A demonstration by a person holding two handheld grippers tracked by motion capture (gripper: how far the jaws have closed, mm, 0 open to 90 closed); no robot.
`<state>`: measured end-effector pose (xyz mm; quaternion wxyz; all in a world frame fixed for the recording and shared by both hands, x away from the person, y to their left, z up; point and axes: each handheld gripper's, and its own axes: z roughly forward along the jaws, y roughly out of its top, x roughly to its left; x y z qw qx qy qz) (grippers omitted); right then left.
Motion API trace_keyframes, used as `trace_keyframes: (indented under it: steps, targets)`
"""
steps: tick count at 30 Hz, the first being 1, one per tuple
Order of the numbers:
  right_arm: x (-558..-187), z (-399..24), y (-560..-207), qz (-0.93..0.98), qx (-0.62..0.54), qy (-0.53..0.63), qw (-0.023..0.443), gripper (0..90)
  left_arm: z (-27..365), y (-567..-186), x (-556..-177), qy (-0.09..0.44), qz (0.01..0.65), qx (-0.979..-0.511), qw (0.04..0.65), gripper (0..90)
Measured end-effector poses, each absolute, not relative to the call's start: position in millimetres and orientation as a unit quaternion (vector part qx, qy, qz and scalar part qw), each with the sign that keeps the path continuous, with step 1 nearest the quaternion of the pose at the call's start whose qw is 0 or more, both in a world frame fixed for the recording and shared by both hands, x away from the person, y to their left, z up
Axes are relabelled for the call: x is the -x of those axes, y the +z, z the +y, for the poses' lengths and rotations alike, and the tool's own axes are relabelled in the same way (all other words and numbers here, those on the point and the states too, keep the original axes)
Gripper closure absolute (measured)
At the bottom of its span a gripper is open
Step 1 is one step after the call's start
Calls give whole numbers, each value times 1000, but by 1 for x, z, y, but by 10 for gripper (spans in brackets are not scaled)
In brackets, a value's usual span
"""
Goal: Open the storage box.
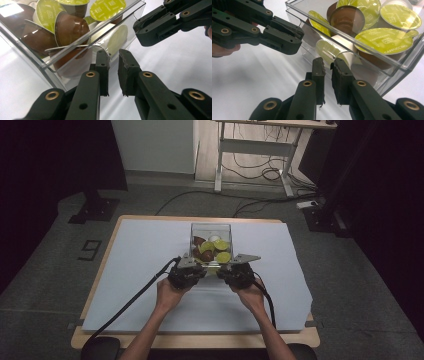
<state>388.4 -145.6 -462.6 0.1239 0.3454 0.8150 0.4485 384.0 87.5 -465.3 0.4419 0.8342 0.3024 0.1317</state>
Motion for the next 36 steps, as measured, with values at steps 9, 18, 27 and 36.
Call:
trace_keyframes:
  steps: [9,18,27,36]
  targets:
    - [-377,-145,-462,818,-340,447,123,800,89,-464,-374,127,297,-837,442,789]
    - [-364,-147,-463,819,-341,446,121,798,87,-465,-359,133,288,-843,434,795]
    - [-353,-148,-463,819,-344,443,123,796,86,-465,-350,127,285,-845,435,810]
    - [-343,-148,-463,820,-343,442,123,796,87,-465,-340,128,281,-848,431,817]
